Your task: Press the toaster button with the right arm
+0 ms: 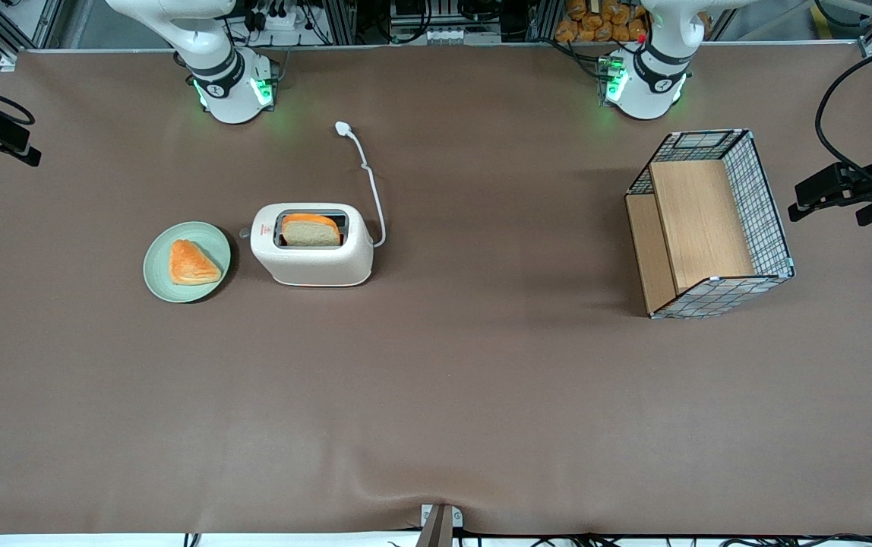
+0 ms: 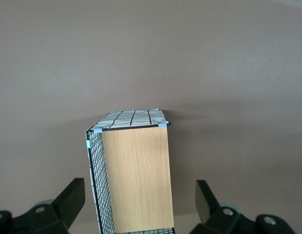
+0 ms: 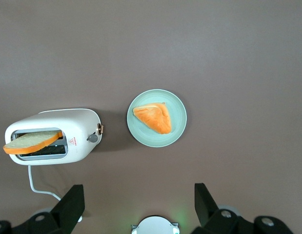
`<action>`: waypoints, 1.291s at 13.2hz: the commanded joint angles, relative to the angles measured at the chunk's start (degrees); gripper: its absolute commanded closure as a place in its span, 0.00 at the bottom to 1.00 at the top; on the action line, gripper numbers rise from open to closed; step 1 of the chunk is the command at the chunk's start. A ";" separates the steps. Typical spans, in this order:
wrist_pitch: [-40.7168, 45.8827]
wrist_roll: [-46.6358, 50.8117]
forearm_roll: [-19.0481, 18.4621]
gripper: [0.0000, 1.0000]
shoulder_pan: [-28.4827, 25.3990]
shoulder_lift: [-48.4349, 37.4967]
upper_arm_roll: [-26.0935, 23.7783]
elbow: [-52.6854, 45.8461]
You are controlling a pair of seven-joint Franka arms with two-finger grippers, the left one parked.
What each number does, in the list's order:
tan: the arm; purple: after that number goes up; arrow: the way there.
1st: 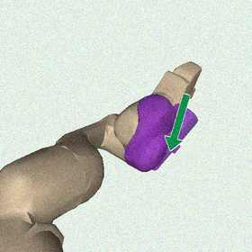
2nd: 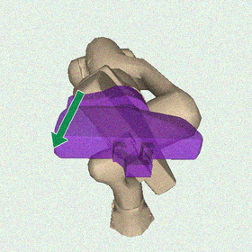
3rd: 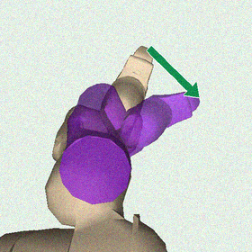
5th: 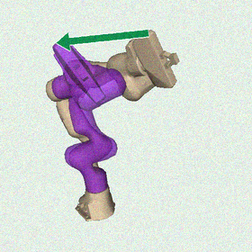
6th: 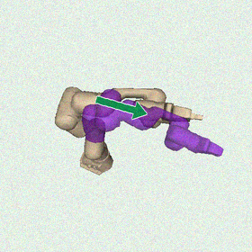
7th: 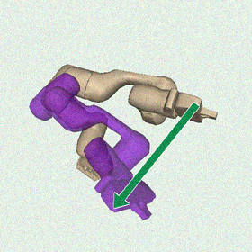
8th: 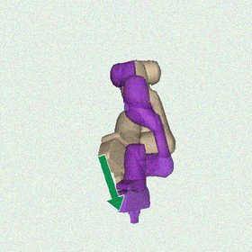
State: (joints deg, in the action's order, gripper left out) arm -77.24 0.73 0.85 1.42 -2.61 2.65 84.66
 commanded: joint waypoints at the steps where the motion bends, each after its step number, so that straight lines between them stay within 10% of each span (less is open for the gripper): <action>1: 1.04 1.29 -1.02 0.00 -0.54 0.06 0.07 -1.08; 9: 6.03 0.06 1.17 0.00 -2.56 3.21 -0.10 0.06; 17: 6.14 0.32 11.09 0.00 -2.39 4.28 0.07 11.31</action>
State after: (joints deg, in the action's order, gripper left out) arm -70.77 0.70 9.73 -1.08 2.67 2.49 93.67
